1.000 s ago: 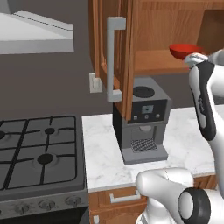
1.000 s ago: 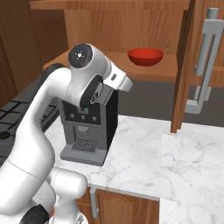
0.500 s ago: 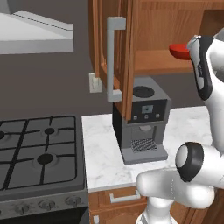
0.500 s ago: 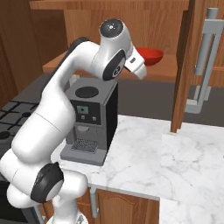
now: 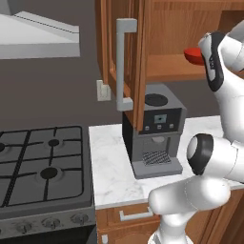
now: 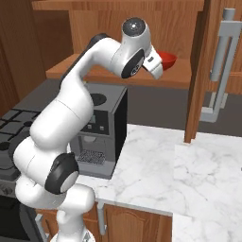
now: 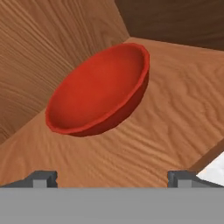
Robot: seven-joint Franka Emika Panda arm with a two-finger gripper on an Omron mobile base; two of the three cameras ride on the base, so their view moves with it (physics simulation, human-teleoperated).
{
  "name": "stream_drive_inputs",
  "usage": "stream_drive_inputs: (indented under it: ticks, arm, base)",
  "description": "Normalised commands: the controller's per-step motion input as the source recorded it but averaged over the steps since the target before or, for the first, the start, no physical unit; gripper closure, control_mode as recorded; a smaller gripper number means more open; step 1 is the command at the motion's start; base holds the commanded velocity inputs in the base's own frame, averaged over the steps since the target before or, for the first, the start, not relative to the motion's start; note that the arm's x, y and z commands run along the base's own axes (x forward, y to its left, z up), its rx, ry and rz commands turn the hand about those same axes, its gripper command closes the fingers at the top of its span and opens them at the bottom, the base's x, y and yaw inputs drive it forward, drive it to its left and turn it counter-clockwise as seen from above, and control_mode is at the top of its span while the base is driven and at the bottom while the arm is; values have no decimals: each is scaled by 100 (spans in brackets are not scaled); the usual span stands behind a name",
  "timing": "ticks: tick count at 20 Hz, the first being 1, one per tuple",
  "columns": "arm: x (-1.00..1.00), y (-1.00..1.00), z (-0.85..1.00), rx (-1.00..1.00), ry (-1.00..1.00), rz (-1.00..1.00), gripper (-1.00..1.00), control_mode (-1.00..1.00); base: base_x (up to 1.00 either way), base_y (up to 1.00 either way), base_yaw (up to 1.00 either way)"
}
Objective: Take the smaller bowl and place it next to the appetizer plate on the dining counter , and place the larger bowl next to the plate with cooked food.
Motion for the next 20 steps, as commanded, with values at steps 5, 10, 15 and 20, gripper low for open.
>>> stream_drive_inputs:
  ticks: [5, 10, 15, 20]
  arm:
    - [57, -10, -10, 0, 0, 0, -100, -100]
    - [53, -32, -7, 0, 0, 0, -100, -100]
    - [59, -25, -7, 0, 0, 0, -100, -100]
    - [34, -5, -13, 0, 2, 0, 100, -100]
  base:
    - [0, 0, 0]
    - [0, 0, 0]
    - [0, 0, 0]
    - [0, 0, 0]
